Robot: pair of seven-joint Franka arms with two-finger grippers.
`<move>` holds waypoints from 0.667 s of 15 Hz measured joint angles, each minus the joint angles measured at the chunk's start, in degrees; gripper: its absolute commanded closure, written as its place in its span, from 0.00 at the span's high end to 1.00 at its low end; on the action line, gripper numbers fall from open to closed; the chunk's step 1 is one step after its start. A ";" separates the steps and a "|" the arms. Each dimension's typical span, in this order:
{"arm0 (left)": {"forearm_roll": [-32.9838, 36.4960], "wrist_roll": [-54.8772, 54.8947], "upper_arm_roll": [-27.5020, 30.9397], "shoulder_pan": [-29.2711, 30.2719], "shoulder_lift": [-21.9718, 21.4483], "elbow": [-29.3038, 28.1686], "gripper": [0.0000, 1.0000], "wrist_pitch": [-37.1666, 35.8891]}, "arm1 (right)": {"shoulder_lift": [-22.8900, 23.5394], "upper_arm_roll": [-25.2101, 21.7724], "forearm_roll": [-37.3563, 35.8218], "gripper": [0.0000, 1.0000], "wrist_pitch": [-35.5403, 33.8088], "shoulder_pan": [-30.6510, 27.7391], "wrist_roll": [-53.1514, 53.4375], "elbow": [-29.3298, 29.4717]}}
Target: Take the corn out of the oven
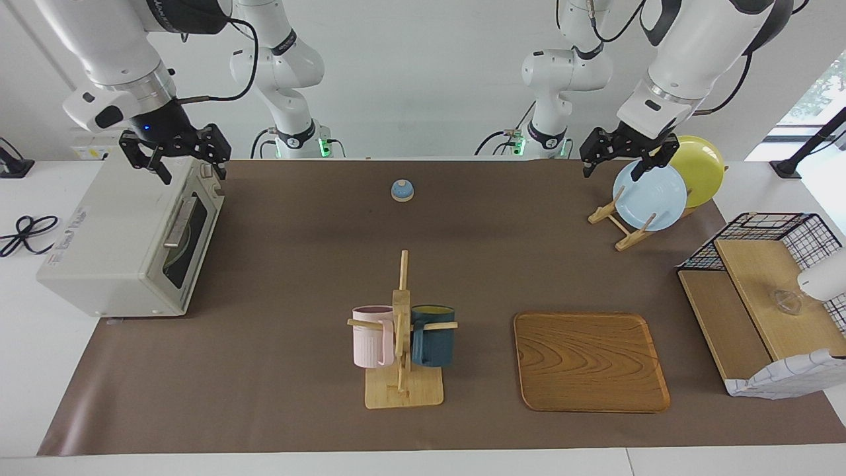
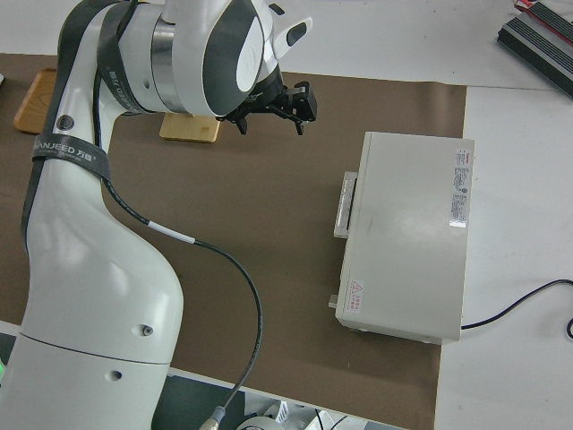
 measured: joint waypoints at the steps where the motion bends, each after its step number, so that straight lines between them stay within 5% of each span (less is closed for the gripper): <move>1: 0.00 0.00 0.00 0.00 0.00 0.00 1.00 0.00 | 0.00 -0.01 0.00 1.00 -0.04 -0.06 0.00 -0.06; 2: 0.00 0.00 0.00 0.00 0.00 0.00 1.00 0.00 | 0.00 -0.02 0.00 1.00 -0.10 -0.20 0.00 -0.17; 5: 0.00 0.00 0.00 0.00 0.00 0.00 1.00 0.00 | -0.02 -0.03 0.00 0.05 -0.20 -0.55 0.00 -0.47; 10: 0.00 0.00 0.00 0.00 0.00 -0.01 1.00 0.00 | -1.52 -0.05 0.00 0.00 0.06 -0.76 -1.56 -4.56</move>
